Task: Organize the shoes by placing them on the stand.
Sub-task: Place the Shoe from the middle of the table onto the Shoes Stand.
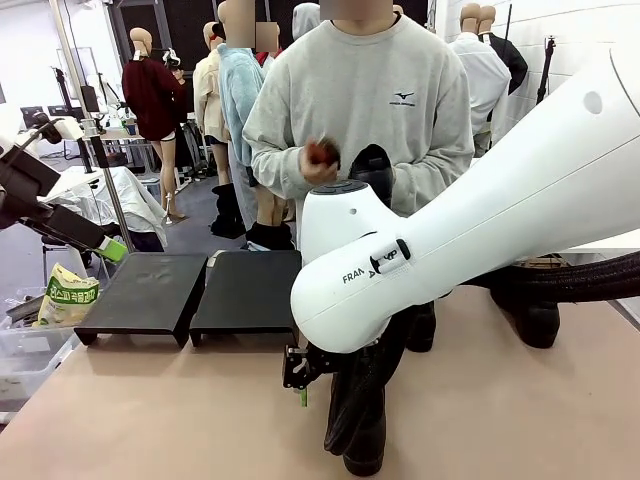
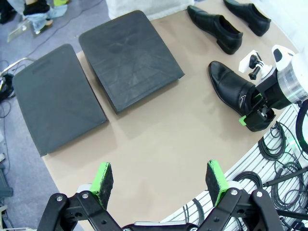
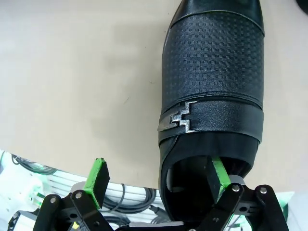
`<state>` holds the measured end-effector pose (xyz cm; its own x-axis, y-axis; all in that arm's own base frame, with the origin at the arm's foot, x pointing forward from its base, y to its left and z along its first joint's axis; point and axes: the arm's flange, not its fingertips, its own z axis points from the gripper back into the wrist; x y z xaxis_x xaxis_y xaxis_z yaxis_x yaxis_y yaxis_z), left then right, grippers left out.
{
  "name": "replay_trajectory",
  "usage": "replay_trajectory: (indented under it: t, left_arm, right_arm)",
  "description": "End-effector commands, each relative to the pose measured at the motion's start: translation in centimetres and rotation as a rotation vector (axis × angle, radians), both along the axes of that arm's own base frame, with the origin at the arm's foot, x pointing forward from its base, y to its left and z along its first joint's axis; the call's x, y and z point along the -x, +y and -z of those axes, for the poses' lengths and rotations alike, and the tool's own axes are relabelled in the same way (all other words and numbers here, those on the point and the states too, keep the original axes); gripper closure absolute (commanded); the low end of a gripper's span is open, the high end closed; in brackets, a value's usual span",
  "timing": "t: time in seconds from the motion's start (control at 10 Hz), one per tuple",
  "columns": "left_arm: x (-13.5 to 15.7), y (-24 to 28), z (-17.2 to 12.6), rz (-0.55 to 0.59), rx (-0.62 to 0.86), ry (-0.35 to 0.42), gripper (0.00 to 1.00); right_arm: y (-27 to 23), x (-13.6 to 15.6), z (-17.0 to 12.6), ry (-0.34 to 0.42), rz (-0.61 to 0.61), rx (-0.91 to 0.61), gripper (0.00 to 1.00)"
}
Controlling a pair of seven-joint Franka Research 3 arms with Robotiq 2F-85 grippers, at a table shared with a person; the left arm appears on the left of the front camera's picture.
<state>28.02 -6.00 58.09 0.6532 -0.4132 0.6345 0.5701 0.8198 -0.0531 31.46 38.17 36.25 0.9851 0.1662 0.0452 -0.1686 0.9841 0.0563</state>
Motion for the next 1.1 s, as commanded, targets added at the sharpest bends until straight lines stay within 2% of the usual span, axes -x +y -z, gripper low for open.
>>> replay_trajectory:
  t: [0.0,0.2,0.3,0.4,0.5,0.6,0.8,1.0]
  left_arm:
    - [0.0,0.3,0.1,0.005,-0.008,0.003,0.0]
    - [0.0,0.3,0.1,0.005,-0.008,0.003,0.0]
    - [0.0,0.3,0.1,0.005,-0.008,0.003,0.0]
    - [0.0,0.3,0.1,0.005,-0.008,0.003,0.0]
    - [0.0,0.3,0.1,0.005,-0.008,0.003,0.0]
    - [0.0,0.3,0.1,0.005,-0.008,0.003,0.0]
    - [0.0,0.3,0.1,0.005,-0.008,0.003,0.0]
    - [0.0,0.3,0.1,0.005,-0.008,0.003,0.0]
  right_arm:
    - [0.0,0.0,0.0,0.0,0.0,0.0,0.0]
    - [-1.9,3.4,-5.1,-0.06,-0.07,0.024,0.0]
    - [-5.2,3.6,-7.2,-0.049,-0.131,-0.022,0.0]
    - [-8.3,4.0,-9.0,-0.057,-0.167,-0.142,0.0]
    - [-11.1,4.8,-10.3,-0.098,-0.152,-0.199,0.0]
    - [-14.0,5.1,-11.1,-0.098,-0.114,-0.176,0.0]
    - [-19.9,5.0,-11.7,0.007,-0.082,-0.082,0.0]
    - [-24.9,5.1,-11.2,0.052,-0.102,-0.02,0.0]
